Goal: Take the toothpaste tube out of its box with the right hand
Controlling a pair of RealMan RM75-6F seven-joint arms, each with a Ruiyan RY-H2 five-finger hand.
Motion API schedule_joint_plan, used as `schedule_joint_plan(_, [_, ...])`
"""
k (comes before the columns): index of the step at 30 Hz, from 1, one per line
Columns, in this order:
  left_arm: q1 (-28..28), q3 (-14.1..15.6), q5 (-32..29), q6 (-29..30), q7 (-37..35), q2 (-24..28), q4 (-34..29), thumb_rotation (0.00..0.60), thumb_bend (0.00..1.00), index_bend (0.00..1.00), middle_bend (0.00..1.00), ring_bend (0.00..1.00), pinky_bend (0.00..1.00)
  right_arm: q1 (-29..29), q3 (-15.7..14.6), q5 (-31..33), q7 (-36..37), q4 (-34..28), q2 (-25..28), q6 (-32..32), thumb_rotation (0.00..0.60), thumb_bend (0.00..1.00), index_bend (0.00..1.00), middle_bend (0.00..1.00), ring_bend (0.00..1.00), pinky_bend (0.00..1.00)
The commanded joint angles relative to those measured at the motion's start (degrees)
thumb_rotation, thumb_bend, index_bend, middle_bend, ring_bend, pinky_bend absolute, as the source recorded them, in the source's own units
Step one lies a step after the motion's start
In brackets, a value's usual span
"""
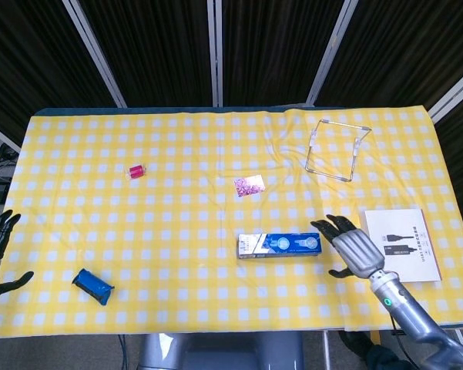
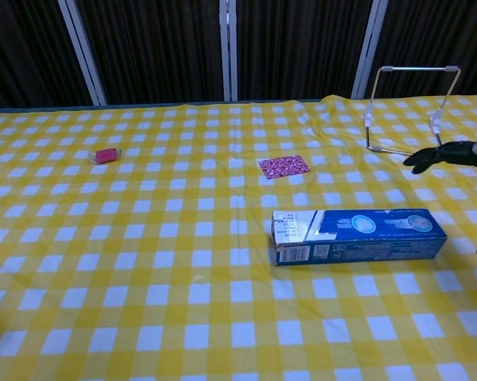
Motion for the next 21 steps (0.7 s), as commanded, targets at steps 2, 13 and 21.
schedule_joint_plan(2, [-0.38,-0.35,-0.94,-0.78,0.04,-0.18,0.32,0.600,0.00,0.00,0.00,0.00,0.00,3.15,2.53,5.08,-3.41,4.04,-6.11,-3.52,0.600,0.00,0.14,0.17,0.08,0.19])
schedule_joint_plan(13, [-0.65,-0.30,-1.45,-1.36,0.87,-0.61,0.34,0.600,0.00,0.00,0.00,0.00,0.00,5.61,3.43,7.92,-5.36,7.54,-12.13,-5.82,0.600,0.03,0.19,0.25,0.18,0.29])
schedule_joint_plan(21, [-0.78,-0.29,-1.70,-1.61,1.20,-0.83,0.44,0.600,0.00,0.00,0.00,0.00,0.00,6.71,3.64,9.03,-8.34,10.40,-15.40,-5.68,0.600,0.14,0.32,0.37,0.31,0.40])
